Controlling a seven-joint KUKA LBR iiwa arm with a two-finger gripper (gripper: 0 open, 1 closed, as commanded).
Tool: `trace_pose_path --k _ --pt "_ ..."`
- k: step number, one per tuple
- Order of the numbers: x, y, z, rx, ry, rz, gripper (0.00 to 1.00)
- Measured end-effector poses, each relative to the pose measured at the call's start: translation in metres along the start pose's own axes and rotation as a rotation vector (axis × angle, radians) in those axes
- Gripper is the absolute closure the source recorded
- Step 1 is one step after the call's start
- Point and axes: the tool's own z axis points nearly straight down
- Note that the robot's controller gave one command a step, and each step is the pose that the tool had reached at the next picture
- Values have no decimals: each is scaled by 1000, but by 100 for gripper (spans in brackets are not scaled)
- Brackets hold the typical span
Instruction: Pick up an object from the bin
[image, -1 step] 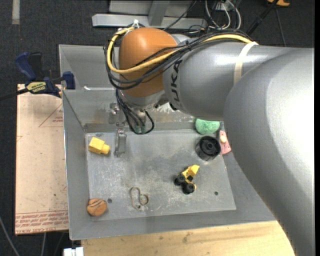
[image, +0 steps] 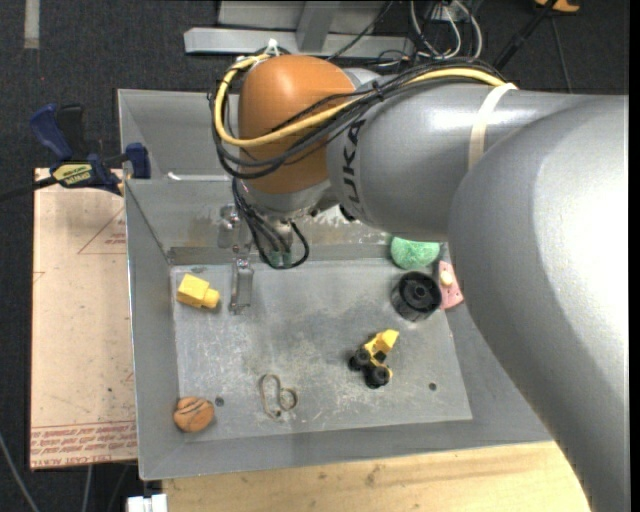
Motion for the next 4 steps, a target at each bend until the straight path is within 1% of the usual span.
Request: trace_pose_path --k 1,2,3,4 --pt "22 -8 9 -1 -9 -39 0" --pt "16 21 48 -2 -14 -49 0" --pt "16 48 85 -2 -12 -80 0" --pt "38 27 54 -2 -7 270 100"
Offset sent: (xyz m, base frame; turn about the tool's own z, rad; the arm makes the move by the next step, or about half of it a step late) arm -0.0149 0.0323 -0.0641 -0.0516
